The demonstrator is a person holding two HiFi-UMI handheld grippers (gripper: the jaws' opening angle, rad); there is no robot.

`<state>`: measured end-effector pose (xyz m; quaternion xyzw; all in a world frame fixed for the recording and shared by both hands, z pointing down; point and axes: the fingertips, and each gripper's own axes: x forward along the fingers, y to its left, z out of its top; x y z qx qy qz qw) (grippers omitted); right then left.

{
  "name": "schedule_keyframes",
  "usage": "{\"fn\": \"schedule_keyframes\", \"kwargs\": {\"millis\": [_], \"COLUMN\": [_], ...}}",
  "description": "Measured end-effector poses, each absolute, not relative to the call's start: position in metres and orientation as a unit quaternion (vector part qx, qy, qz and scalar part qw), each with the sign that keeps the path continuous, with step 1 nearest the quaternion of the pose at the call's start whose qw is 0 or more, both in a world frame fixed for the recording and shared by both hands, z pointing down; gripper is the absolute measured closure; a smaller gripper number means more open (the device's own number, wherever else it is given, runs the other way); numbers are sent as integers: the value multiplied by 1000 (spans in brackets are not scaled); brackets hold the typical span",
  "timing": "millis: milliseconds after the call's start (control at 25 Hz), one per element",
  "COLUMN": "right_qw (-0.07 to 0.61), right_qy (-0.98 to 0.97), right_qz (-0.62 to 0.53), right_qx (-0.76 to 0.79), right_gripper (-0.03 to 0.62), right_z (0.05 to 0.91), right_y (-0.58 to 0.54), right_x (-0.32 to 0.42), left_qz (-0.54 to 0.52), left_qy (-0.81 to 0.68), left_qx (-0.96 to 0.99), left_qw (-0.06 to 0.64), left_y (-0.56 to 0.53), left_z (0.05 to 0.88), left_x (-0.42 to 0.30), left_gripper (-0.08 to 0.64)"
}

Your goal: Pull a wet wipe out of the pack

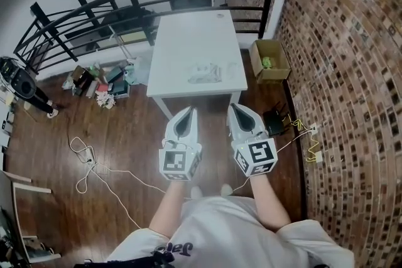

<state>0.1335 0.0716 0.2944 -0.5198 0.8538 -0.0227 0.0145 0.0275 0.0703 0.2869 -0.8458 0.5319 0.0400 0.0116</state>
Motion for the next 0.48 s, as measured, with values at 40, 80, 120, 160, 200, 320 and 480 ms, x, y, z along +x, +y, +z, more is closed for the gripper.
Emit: {"fn": "schedule_keyframes", "kwargs": {"millis": [40, 80, 120, 160, 200, 320, 480], "right_qw": [10, 4, -3, -7, -8, -1, -6], "right_qy": [853, 852, 851, 849, 849, 847, 843], "right_qz": [-19, -14, -9, -4, -2, 0, 9], "right_qx": [-521, -523, -526, -528, -529, -532, -539], "right_gripper": [600, 600, 600, 600, 600, 600, 600], "right_z": [294, 295, 295, 294, 293, 287, 285], "right_y": [74, 77, 79, 81, 83, 85, 87], "right_x": [127, 122, 117, 113, 111, 108, 104], "left_qz": [43, 46, 47, 47, 47, 38, 38], "left_qy": [532, 532, 533, 532, 530, 517, 515], "left_qx": [-846, -845, -845, -845, -846, -855, -856], "left_qw": [12, 13, 12, 11, 10, 5, 0], "left_y": [72, 73, 73, 74, 74, 74, 72], "left_z": [286, 285, 286, 287, 287, 290, 293], "left_x": [23, 18, 14, 11, 10, 9, 3], "left_gripper": [545, 545, 545, 545, 545, 545, 545]}}
